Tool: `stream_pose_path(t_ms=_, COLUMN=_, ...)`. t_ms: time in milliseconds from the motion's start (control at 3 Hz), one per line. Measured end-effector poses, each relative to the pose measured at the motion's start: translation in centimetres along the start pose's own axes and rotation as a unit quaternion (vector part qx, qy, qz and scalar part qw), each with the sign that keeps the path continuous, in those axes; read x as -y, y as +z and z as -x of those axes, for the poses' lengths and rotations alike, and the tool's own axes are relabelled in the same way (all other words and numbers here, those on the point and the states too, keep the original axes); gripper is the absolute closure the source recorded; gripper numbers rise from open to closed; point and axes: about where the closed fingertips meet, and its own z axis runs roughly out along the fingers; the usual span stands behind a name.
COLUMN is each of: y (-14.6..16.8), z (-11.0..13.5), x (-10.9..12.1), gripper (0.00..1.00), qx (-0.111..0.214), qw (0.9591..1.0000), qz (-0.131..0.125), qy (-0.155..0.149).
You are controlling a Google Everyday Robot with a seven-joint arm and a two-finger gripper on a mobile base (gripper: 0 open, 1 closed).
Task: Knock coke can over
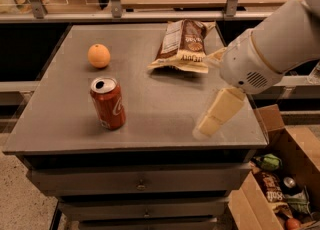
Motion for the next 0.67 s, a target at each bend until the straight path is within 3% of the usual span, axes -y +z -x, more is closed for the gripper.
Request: stream_pose_path(t_ms=667, y=5.1, z=4.4, x=-0.5, gripper=0.0, qx=0.065, qw=0.9978, qz=0.009, qy=-0.001)
